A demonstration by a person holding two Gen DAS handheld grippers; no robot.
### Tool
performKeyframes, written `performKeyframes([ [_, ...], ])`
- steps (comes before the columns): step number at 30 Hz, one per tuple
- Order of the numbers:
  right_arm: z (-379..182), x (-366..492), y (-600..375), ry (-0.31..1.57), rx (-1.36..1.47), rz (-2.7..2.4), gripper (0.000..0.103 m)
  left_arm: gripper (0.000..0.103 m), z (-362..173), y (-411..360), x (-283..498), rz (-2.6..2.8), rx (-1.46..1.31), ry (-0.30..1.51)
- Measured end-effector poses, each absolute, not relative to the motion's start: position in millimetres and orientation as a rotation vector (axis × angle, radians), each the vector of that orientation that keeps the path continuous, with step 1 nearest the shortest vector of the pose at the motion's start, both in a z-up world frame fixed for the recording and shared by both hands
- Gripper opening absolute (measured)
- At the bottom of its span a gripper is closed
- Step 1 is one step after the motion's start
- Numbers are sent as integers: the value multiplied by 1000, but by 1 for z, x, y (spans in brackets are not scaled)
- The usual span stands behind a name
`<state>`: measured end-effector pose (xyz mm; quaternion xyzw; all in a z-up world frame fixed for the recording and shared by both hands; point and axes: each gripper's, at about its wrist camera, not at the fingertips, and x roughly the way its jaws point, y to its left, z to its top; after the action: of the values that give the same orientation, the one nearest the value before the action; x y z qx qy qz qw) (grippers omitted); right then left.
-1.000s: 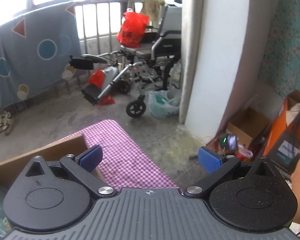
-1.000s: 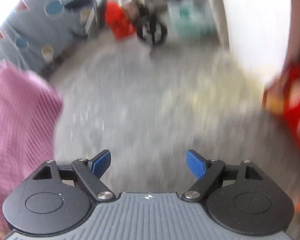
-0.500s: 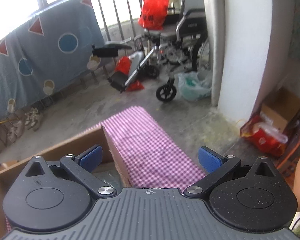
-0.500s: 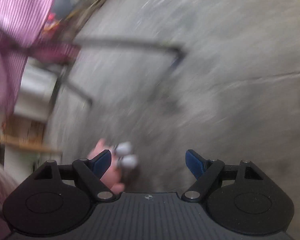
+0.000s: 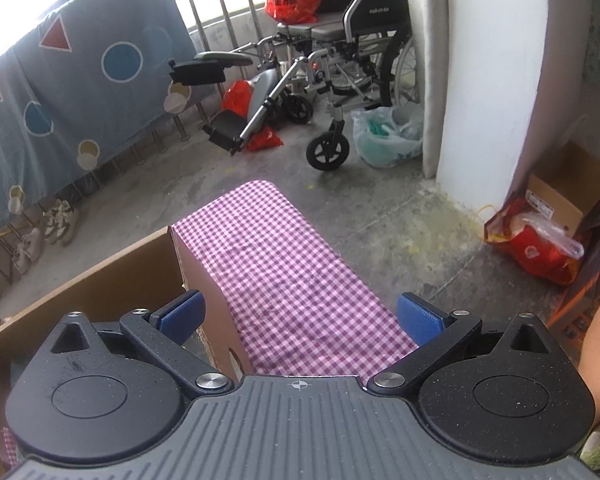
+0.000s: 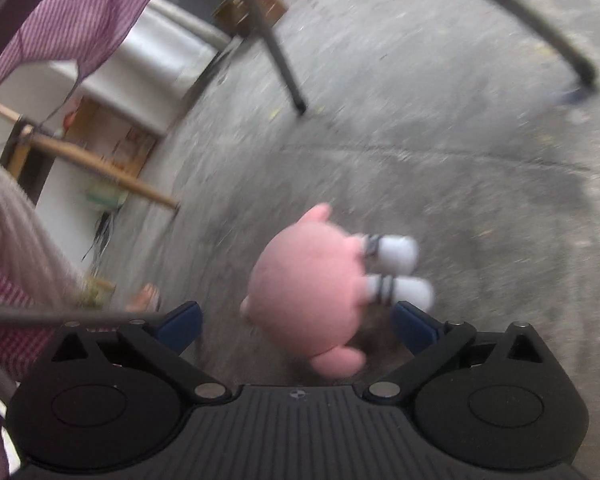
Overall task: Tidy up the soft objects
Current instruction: 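Reach the right gripper to the pink plush toy and close on it, then lift the pink plush toy up from the floor toward the box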
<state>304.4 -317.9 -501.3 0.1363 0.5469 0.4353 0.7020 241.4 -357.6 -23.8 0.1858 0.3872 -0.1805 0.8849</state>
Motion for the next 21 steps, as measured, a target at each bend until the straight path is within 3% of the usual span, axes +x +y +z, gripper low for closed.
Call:
performKeyframes([
  [7,-526,296,-293,1325,291,948,103,102,-25,-357,242,-367,391,815],
  [12,-545,293,-299,1357,450,928,100,102,-28,-354,246,-358,394,826],
  [15,-555,291,-299,1379,490,919,72,102,-28,-353,247,-352,386,829],
  [17,-563,290,-297,1414,500,909,38,102,-28,-353,247,-348,390,827],
  [18,-566,290,-296,1422,506,916,34,102,-29,-353,247,-348,391,827],
  [19,-567,288,-296,1427,510,921,19,102,-29,-353,247,-349,391,828],
  [21,-567,285,-298,1432,516,916,17,102,-29,-355,248,-349,394,831],
])
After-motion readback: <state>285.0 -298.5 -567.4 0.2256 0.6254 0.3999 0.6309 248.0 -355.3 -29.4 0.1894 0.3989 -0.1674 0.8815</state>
